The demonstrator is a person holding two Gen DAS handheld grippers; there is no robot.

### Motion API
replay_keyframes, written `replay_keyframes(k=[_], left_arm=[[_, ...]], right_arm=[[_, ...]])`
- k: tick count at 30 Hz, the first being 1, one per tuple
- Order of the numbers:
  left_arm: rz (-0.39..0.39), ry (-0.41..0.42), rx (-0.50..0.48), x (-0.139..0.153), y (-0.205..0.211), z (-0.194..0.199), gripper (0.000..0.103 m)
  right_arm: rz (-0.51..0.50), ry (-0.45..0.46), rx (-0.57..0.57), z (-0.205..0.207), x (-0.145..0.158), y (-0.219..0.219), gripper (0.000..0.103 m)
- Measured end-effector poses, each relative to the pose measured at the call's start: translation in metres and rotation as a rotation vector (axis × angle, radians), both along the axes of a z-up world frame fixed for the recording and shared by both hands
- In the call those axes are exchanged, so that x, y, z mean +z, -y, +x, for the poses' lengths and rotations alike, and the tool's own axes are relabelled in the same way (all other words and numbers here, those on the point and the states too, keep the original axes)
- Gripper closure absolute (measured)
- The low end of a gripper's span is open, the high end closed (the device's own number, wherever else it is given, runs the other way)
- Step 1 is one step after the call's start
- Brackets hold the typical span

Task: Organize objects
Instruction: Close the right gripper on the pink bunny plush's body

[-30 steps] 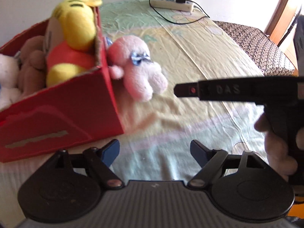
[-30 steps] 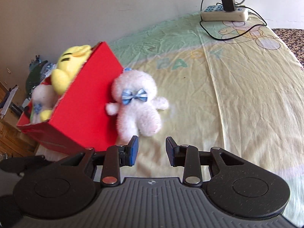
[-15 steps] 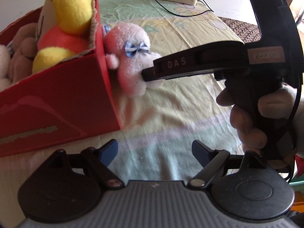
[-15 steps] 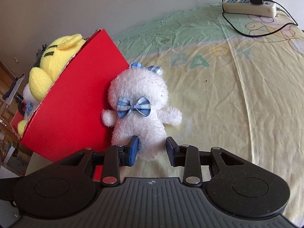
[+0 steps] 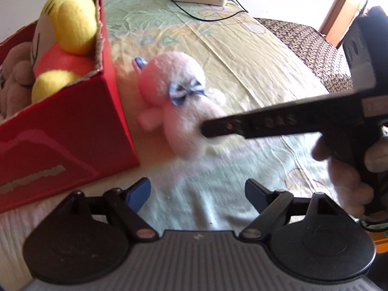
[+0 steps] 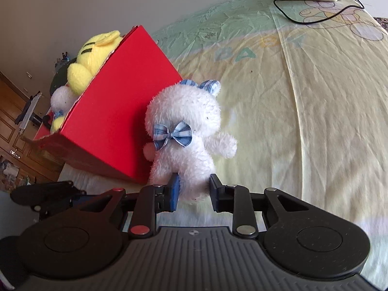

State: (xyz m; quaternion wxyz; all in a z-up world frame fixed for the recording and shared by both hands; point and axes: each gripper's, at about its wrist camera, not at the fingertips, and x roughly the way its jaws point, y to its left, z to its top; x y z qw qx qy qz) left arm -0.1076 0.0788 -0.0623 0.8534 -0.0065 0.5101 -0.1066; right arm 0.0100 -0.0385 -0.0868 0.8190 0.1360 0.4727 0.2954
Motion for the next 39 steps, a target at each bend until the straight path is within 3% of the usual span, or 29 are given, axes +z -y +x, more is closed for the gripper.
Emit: replay_keyframes(k=[7, 12, 19, 31, 32, 35, 39], left_arm=[[-0.052, 0.014, -0.069, 0.004, 0.002, -0.009, 0.017], [-0.065, 0.027, -0.098, 0.005, 0.011, 0.0, 0.017], [-0.039, 0.004, -0.085, -0.003, 0.024, 0.026, 0.017], [-0.01, -0.028, -0.079, -0.021, 0.037, 0.051, 0.011], [0.004, -0.03, -0.082, -0.022, 0.039, 0.052, 0.011], [0.044, -0.032, -0.099, -0.026, 0.044, 0.053, 0.013], [0.033, -0.029, -0.117, -0.022, 0.044, 0.055, 0.017]], right_arm=[[0.012, -0.092, -0.014, -0.042, -0.005, 0.037, 0.073], [0.007, -0.101, -0.016, -0.055, 0.001, 0.051, 0.069], [0.124, -0.082, -0.137, -0.03, 0.006, 0.074, 0.06], [0.326, -0.239, -0.098, 0.012, -0.034, 0.049, 0.054], [0.333, -0.247, -0.098, 0.013, -0.035, 0.048, 0.049], [0.366, -0.28, -0.082, 0.012, -0.04, 0.046, 0.054], [0.344, -0.259, -0.047, 0.005, -0.033, 0.043, 0.057]])
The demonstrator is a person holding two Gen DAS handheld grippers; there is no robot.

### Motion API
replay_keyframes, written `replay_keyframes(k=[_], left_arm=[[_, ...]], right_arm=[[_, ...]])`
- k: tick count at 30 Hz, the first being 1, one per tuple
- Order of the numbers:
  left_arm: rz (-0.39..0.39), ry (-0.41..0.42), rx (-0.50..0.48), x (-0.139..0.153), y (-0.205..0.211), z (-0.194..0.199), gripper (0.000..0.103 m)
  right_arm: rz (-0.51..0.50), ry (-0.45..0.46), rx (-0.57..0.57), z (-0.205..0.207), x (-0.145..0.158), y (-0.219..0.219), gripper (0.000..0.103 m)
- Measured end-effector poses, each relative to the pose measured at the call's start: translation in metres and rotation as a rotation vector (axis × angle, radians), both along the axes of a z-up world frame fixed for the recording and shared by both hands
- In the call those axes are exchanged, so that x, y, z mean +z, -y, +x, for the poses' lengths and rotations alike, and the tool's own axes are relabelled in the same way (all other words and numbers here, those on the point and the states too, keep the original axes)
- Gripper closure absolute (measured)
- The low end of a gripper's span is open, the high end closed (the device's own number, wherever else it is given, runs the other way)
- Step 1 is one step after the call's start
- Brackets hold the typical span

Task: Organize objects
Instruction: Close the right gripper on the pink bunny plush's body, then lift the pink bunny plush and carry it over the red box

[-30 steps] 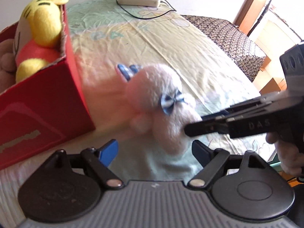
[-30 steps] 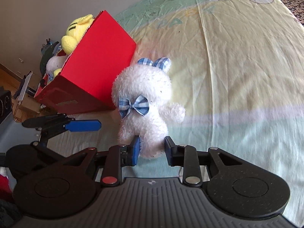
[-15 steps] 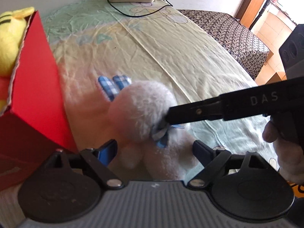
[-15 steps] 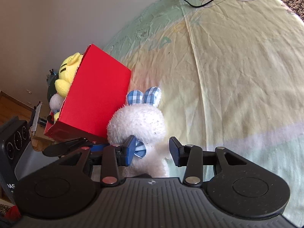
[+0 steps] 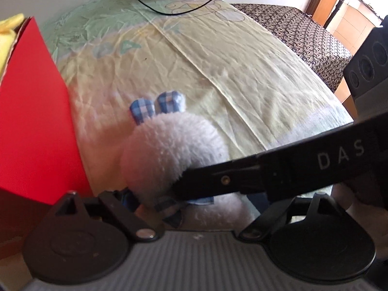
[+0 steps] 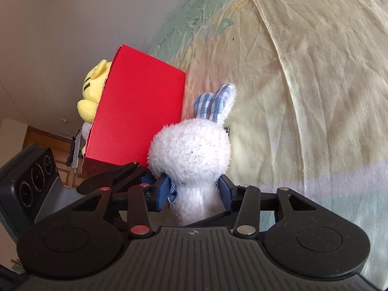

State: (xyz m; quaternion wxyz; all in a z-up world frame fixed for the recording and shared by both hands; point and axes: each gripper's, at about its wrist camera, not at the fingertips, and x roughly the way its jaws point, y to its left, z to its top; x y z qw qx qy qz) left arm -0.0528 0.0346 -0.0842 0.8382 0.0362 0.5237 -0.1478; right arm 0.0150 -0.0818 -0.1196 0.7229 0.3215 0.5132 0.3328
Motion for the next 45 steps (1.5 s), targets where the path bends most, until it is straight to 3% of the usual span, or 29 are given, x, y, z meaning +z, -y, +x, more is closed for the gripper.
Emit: replay_keyframes(k=[8, 21, 28, 35, 45], left_arm=[[-0.008, 0.058, -0.077, 0.017, 0.013, -0.014, 0.017], [-0.058, 0.215, -0.116, 0.07, -0.006, -0.048, 0.017], [-0.095, 0.315, -0.163, 0.108, -0.048, -0.073, 0.017], [-0.097, 0.415, -0.141, 0.139, -0.107, -0.097, 0.017], [-0.034, 0.486, -0.053, 0.141, -0.182, -0.083, 0.016]], right_arm=[[-0.065, 0.085, -0.014, -0.023, 0.024, 0.008, 0.059], [-0.102, 0.27, -0.081, -0.061, 0.081, -0.006, 0.059], [-0.115, 0.383, -0.151, -0.085, 0.119, -0.043, 0.059], [-0.098, 0.485, -0.155, -0.093, 0.15, -0.098, 0.059], [-0.089, 0.57, -0.104, -0.055, 0.162, -0.176, 0.059]])
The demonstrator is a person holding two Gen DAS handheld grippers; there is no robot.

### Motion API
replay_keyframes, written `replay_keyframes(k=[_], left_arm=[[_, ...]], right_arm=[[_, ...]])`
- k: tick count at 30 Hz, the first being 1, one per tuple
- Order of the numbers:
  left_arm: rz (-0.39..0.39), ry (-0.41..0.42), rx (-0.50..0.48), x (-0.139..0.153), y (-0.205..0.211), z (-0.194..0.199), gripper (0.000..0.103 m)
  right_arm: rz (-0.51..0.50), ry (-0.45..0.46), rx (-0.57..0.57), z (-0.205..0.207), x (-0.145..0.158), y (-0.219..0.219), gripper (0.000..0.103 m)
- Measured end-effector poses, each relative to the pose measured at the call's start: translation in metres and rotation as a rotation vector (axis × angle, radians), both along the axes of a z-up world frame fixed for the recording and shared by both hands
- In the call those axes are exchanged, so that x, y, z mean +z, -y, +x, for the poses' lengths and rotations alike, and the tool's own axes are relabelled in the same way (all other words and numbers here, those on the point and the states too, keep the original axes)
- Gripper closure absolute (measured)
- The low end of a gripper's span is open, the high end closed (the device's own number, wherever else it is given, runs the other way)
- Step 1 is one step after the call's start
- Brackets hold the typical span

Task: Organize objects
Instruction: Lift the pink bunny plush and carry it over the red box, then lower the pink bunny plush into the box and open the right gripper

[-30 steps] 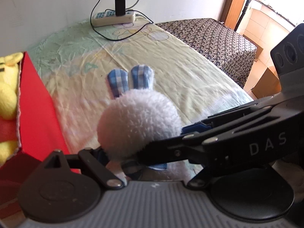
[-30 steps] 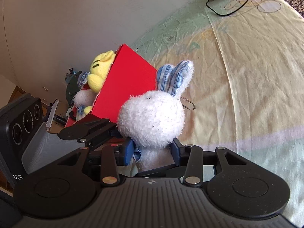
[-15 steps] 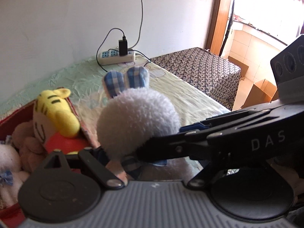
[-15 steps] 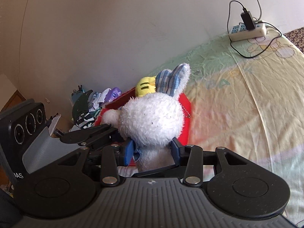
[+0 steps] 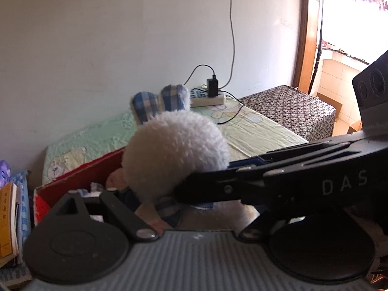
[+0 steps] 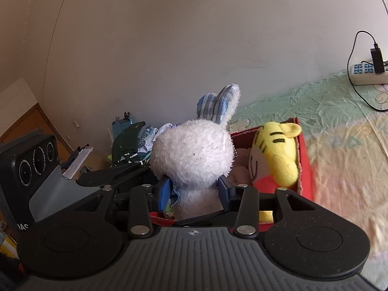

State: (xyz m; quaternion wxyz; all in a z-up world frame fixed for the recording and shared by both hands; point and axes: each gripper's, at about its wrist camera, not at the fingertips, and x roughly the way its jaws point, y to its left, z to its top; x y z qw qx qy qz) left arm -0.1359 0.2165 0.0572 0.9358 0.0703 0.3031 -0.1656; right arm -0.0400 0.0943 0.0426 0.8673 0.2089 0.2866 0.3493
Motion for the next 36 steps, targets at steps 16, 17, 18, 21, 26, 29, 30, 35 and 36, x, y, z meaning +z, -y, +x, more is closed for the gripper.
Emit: replay_keyframes(k=[16, 17, 18, 21, 26, 29, 30, 35, 36], left_arm=[[-0.021, -0.142, 0.11, -0.049, -0.044, 0.059, 0.017], [-0.008, -0.138, 0.113, -0.05, -0.042, 0.059, 0.017], [0.006, -0.135, 0.117, -0.052, -0.041, 0.06, 0.016], [0.027, -0.146, 0.127, -0.055, -0.037, 0.064, 0.013], [0.042, -0.158, 0.135, -0.055, -0.035, 0.067, 0.012], [0.044, -0.172, 0.139, -0.054, -0.034, 0.069, 0.011], [0.046, -0.176, 0.141, -0.054, -0.034, 0.069, 0.011], [0.069, -0.213, 0.149, -0.051, -0.031, 0.067, 0.011], [0.071, -0.222, 0.153, -0.051, -0.031, 0.067, 0.011]], right_arm=[[-0.072, -0.157, 0.037, 0.062, -0.033, -0.044, 0.06], [-0.078, -0.157, 0.039, 0.063, -0.035, -0.045, 0.06], [-0.077, -0.161, 0.041, 0.062, -0.035, -0.044, 0.06], [-0.087, -0.177, 0.031, 0.065, -0.037, -0.043, 0.061], [-0.07, -0.191, 0.019, 0.063, -0.04, -0.041, 0.063], [-0.072, -0.195, 0.007, 0.062, -0.041, -0.042, 0.063], [-0.07, -0.199, -0.001, 0.062, -0.041, -0.042, 0.063], [-0.059, -0.226, -0.055, 0.057, -0.044, -0.035, 0.058], [-0.06, -0.216, -0.059, 0.054, -0.044, -0.035, 0.058]])
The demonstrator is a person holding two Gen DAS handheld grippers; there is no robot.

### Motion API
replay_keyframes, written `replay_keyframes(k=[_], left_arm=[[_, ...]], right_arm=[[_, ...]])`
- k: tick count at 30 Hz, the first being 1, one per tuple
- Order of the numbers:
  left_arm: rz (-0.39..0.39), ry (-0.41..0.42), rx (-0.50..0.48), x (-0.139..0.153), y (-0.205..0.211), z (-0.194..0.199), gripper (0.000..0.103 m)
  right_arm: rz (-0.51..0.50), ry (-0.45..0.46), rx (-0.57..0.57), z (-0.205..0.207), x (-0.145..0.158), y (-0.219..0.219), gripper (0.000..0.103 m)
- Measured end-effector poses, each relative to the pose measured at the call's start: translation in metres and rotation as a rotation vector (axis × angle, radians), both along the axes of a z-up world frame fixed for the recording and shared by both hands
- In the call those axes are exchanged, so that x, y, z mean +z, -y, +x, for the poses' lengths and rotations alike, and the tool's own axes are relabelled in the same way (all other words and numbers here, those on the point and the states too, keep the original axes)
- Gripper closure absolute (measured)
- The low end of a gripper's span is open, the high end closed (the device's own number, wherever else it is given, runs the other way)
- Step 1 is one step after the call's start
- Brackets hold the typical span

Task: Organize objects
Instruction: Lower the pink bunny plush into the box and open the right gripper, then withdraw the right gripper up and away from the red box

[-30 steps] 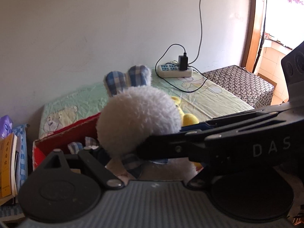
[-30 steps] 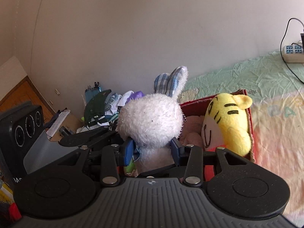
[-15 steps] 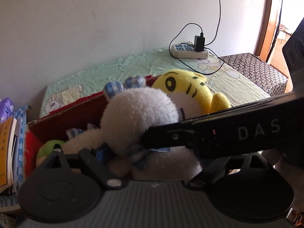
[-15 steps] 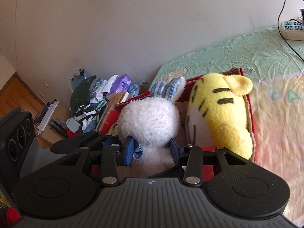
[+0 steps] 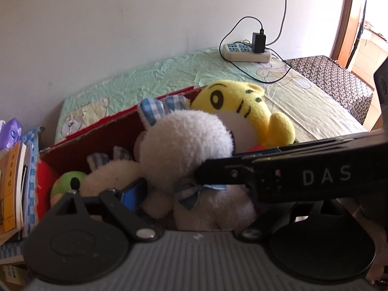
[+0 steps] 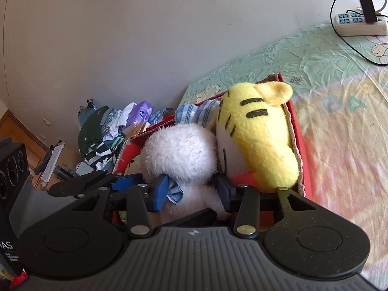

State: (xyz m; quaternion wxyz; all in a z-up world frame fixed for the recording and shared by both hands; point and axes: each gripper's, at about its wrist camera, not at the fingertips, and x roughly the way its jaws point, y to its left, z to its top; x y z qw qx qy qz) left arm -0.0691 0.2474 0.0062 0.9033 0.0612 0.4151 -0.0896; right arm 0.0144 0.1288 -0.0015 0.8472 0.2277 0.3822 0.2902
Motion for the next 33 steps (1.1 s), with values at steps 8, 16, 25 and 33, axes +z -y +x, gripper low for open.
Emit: replay_keyframes(k=[8, 16, 25, 33], left_arm=[[-0.017, -0.034, 0.03, 0.003, -0.004, -0.007, 0.01], [-0.004, -0.031, 0.099, 0.013, -0.013, -0.016, 0.009], [0.056, -0.028, 0.21, 0.021, -0.031, -0.028, 0.008], [0.072, -0.016, 0.256, 0.025, -0.037, -0.042, 0.003]], right_arm=[[-0.009, 0.0, -0.045, -0.008, 0.01, -0.001, 0.055], [-0.133, 0.053, -0.112, -0.026, 0.029, -0.008, 0.054], [-0.212, 0.075, -0.194, -0.045, 0.041, -0.013, 0.047], [-0.25, 0.083, -0.228, -0.057, 0.043, -0.022, 0.044]])
